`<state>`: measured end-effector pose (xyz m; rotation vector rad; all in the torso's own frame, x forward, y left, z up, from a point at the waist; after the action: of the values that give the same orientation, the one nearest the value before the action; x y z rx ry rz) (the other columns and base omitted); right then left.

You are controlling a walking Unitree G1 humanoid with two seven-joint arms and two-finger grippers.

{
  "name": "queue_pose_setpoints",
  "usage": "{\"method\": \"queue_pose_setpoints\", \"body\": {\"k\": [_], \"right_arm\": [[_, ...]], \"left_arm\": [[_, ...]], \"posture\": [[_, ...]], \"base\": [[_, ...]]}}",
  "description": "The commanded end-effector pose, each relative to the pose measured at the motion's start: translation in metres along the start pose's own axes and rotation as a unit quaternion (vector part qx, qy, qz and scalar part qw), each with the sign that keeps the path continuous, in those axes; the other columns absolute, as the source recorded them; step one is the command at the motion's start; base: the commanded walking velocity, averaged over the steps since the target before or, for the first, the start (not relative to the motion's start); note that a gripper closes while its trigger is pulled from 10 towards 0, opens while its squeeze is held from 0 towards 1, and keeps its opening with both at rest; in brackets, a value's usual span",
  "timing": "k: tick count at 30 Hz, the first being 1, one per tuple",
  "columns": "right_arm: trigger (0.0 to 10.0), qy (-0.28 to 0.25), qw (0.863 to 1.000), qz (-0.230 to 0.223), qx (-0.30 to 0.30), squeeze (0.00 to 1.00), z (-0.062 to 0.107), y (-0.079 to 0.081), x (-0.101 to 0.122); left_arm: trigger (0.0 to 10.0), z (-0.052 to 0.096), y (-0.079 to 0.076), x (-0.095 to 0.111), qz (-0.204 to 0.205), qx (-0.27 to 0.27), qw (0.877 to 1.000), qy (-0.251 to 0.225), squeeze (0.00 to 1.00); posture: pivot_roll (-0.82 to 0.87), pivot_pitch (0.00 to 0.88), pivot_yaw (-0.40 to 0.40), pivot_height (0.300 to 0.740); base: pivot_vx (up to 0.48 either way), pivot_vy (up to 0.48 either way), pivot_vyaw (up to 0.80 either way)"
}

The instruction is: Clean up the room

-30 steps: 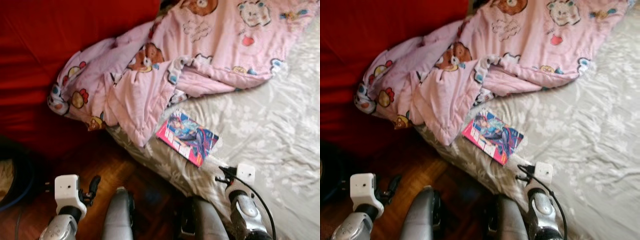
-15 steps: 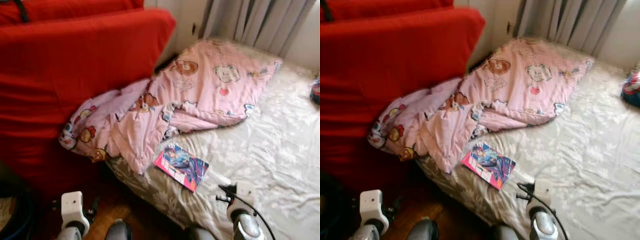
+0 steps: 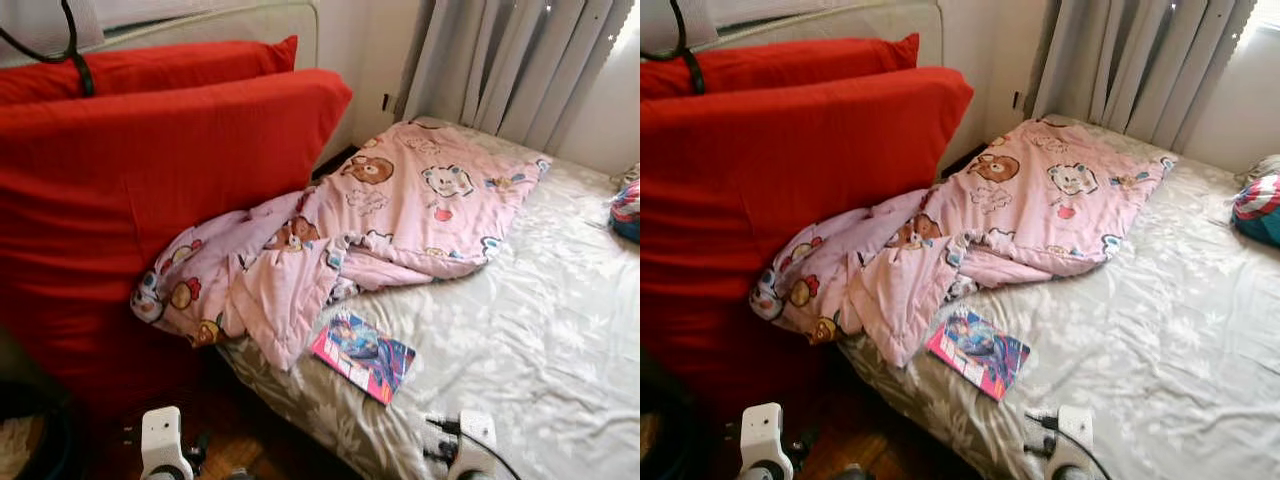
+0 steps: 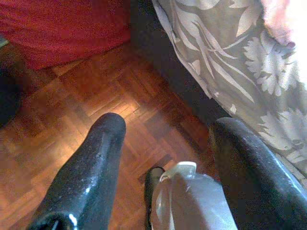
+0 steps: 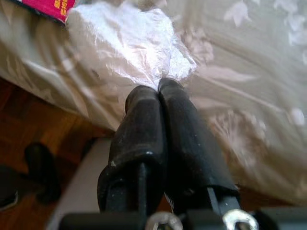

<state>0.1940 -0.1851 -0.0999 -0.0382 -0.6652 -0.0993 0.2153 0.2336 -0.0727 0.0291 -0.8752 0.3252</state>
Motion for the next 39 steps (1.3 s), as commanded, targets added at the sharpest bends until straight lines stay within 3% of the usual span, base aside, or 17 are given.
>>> {"method": "queue_pose_setpoints", "body": {"k": [1,10,18,30,32,39], "right_arm": [[10.0,0.004,1.000,0.000,-0.006,0.00,0.000,-0.005,0.000],[10.0,0.011,1.000,-0.006,-0.013,0.00,-0.003,-0.004,0.009],[10.0,0.027,0.999,-0.005,-0.017,0.00,-0.002,-0.002,0.003],[10.0,0.035,0.999,0.004,-0.003,0.00,-0.001,0.007,-0.006],[10.0,0.040,0.999,0.035,0.006,0.00,0.001,0.009,-0.012],[10.0,0.046,0.998,0.033,0.006,0.00,0.003,0.006,-0.019]], "left_arm": [[10.0,-0.001,-0.002,-0.001,-0.012,-0.002,1.000,0.013,0.00],[10.0,-0.004,-0.001,-0.002,-0.040,-0.003,0.998,0.039,0.00],[10.0,-0.002,0.007,-0.005,-0.038,0.012,0.998,0.051,0.00],[10.0,0.001,0.004,-0.018,-0.069,-0.007,0.995,0.075,0.00],[10.0,0.003,0.003,-0.022,-0.066,-0.004,0.995,0.076,0.00],[10.0,0.005,0.005,-0.026,-0.067,-0.009,0.994,0.082,0.00]], "posture": [[0.05,0.000,-0.063,0.740],[0.04,0.000,-0.062,0.740],[0.06,0.000,-0.061,0.740],[0.05,0.000,-0.041,0.740],[0.06,0.000,-0.053,0.740],[0.06,0.000,-0.048,0.740]], "base": [[0.000,0.000,0.00],[0.000,0.000,0.00],[0.000,0.000,0.00],[0.000,0.000,0.00],[0.000,0.000,0.80],[0.000,0.000,0.80]]}}
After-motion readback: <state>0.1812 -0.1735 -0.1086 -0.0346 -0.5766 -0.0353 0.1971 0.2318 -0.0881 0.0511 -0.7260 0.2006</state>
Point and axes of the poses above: a point about 5 cm out from each wrist's last joint towards the gripper, its own z axis pointing back from the gripper into the wrist, its own x axis along the axis of the wrist's last joint, y = z × x, the point moved 2 cm from there along -z, pointing out of the wrist towards the gripper, and after that the axes turned 7 degrees about z, right-handed, at the moved point
